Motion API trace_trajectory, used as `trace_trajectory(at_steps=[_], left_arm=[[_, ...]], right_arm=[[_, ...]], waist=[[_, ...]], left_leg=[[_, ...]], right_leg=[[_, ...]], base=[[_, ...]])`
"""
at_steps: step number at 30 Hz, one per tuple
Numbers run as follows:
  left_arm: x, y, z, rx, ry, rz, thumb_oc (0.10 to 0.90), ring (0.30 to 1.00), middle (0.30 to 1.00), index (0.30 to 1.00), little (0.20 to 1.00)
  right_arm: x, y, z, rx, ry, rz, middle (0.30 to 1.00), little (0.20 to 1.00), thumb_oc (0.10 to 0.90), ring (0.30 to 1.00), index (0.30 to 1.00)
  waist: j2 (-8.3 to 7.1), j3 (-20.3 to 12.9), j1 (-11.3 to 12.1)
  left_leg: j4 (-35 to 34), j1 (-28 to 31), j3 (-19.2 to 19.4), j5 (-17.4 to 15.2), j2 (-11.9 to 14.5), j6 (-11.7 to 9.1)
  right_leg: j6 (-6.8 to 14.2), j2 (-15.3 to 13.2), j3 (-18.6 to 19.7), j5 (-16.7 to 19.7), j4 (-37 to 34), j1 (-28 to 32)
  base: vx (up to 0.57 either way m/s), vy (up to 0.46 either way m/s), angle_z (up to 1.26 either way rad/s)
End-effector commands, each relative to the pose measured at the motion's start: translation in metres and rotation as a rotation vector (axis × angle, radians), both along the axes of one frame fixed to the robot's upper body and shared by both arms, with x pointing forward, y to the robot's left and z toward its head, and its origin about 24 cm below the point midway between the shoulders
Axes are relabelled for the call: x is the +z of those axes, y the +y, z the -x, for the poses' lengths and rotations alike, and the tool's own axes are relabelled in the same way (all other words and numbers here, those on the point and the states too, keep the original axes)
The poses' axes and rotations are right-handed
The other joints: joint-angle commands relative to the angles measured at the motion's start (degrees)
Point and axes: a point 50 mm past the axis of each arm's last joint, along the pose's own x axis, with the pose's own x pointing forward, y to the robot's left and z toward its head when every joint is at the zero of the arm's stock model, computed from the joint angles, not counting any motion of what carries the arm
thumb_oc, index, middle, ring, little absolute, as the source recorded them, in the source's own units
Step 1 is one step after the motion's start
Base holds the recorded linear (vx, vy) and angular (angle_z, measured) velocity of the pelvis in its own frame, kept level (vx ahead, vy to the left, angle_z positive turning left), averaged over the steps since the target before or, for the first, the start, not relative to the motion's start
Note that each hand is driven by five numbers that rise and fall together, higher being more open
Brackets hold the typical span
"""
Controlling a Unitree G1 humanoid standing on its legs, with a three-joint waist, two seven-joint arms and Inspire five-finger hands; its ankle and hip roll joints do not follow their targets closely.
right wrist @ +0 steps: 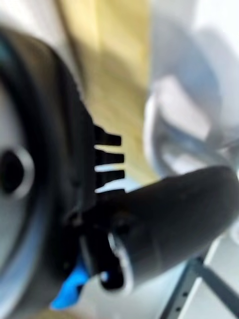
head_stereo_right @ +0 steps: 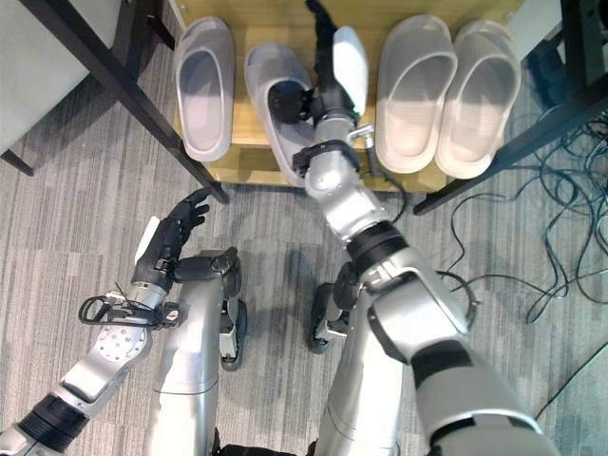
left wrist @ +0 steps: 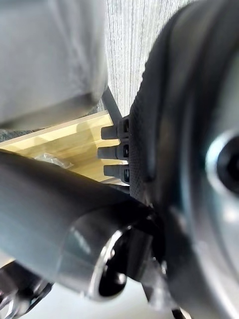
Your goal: Arrange the slippers neatly on the shoe rack.
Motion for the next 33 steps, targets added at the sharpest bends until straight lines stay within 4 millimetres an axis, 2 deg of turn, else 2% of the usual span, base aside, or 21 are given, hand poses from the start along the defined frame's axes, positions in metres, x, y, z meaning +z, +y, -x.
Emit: trace_trajectory(at_steps=[1,5,11,15,33], left_arm=[[0.019,-0.018,0.008,-0.097,-0.11,0.026,0.8,0.9,0.9,0.9,0.9],[0.017,-0.011,0.008,-0.071,-0.094,0.013,0.8,0.9,0.9,0.9,0.9],[0.015,-0.009,0.011,-0.068,-0.086,0.009,0.8,0.9,0.9,0.9,0.9],[0.014,-0.009,0.012,-0.069,-0.084,0.011,0.8,0.9,0.9,0.9,0.9],[0.005,0.002,0.013,-0.044,-0.035,-0.008,0.8,0.9,0.9,0.9,0.9]], right_arm=[[0.066,0.044,0.025,0.205,-0.247,-0.003,0.9,0.9,0.8,0.9,0.9],[0.065,0.041,0.027,0.224,-0.247,0.033,0.9,0.9,0.8,0.9,0.9],[0.07,0.032,0.027,0.173,-0.282,0.072,0.9,0.9,0.8,0.9,0.9],[0.074,0.029,0.027,0.136,-0.305,0.111,0.9,0.9,0.8,0.9,0.9],[0.075,0.04,0.044,0.338,-0.309,0.143,0.9,0.9,0.8,0.9,0.9]], waist=[[-0.03,-2.0,2.9],[-1.06,-2.0,2.3],[-1.13,-2.0,2.1],[-0.51,-2.0,2.0],[-0.93,-2.0,1.4]], left_leg=[[1.4,-5.8,-0.5,0.1,-2.4,3.4],[1.3,-5.8,-0.1,0.2,-2.3,3.2],[1.7,-5.8,-0.2,0.1,-2.2,3.0],[2.1,-5.8,-0.4,0.2,-2.2,3.1],[2.5,-5.8,-0.3,0.6,-2.0,2.8]], right_leg=[[-3.3,-2.1,2.3,-10.3,12.5,4.9],[-3.5,-2.2,2.7,-10.4,12.6,4.9],[-3.5,-2.3,2.8,-10.5,12.8,4.9],[-3.6,-2.2,2.4,-10.6,13.1,4.9],[-3.5,-2.3,2.5,-10.7,13.2,4.9]], base=[[0.0,0.0,0.0],[0.0,0.0,0.0],[0.0,0.0,0.0],[0.0,0.0,0.0],[0.0,0.0,0.0]])
